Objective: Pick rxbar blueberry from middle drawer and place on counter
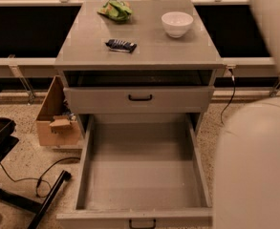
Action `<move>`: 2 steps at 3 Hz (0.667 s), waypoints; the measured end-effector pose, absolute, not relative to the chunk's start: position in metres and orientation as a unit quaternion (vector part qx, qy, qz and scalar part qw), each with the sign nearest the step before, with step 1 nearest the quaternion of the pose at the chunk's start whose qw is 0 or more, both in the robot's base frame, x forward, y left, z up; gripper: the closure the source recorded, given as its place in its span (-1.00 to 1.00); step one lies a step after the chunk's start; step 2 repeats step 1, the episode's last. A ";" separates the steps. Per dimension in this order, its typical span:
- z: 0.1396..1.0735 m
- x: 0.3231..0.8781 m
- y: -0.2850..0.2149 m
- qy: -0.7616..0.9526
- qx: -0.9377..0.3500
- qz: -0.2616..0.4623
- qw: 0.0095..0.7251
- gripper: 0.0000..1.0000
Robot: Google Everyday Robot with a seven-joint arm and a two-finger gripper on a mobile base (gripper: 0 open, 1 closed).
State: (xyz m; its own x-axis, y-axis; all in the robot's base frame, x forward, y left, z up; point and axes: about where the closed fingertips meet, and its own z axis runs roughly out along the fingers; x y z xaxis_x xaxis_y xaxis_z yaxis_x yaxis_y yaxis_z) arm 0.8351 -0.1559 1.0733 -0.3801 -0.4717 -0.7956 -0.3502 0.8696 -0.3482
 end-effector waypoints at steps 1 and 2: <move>1.140 0.781 -0.199 0.821 -0.181 -0.121 0.528 -1.00; 1.140 0.781 -0.199 0.821 -0.181 -0.121 0.528 -1.00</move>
Offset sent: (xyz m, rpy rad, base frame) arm 0.0000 0.0000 0.0000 0.0000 0.0000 0.0000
